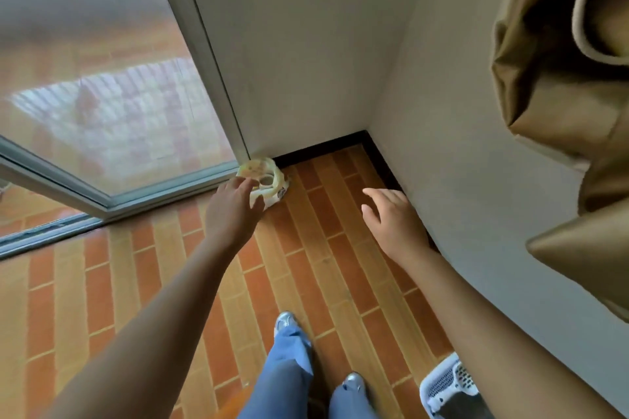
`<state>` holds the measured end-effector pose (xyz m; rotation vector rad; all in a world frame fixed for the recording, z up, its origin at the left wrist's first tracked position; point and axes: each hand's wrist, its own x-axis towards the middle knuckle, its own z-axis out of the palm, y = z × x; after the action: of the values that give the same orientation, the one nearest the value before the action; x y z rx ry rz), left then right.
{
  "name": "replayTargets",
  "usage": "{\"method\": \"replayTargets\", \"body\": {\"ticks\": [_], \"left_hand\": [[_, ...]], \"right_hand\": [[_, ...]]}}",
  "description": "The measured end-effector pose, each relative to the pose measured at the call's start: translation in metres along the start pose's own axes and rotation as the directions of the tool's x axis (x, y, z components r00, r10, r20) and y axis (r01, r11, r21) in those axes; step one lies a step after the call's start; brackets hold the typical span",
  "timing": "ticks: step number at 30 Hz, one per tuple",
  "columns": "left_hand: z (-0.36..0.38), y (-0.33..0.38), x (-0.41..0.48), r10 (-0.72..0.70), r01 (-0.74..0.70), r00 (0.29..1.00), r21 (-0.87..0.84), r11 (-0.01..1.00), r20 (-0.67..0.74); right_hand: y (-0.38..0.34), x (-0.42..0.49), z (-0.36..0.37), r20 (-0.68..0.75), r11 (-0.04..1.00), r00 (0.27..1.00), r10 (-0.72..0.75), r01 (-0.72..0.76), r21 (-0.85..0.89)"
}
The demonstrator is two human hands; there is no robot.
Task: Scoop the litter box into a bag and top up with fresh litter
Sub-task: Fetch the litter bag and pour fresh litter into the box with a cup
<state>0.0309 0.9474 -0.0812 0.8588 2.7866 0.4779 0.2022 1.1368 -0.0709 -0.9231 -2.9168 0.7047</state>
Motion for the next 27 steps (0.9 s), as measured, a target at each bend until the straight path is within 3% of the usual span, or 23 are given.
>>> {"method": "replayTargets", "body": {"ticks": [10,18,27], "left_hand": [[0.017,-0.019,-0.004,-0.222,0.220,0.975,-0.067,0.973,-0.026],[0.045,-0.029,0.001,-0.317,0.304,0.946,-0.158,0.939,-0.065],[0.171,-0.107,0.069,-0.414,0.395,0.909,-0.238,0.888,-0.037]], "right_hand": [[0.001,0.045,0.017,0.046,0.997,0.997,-0.063,0.061,0.044],[0.010,0.069,0.040,0.068,0.993,0.991,-0.114,0.110,0.050],[0.038,0.148,0.168,0.104,0.994,0.991,-0.079,0.071,0.077]]}}
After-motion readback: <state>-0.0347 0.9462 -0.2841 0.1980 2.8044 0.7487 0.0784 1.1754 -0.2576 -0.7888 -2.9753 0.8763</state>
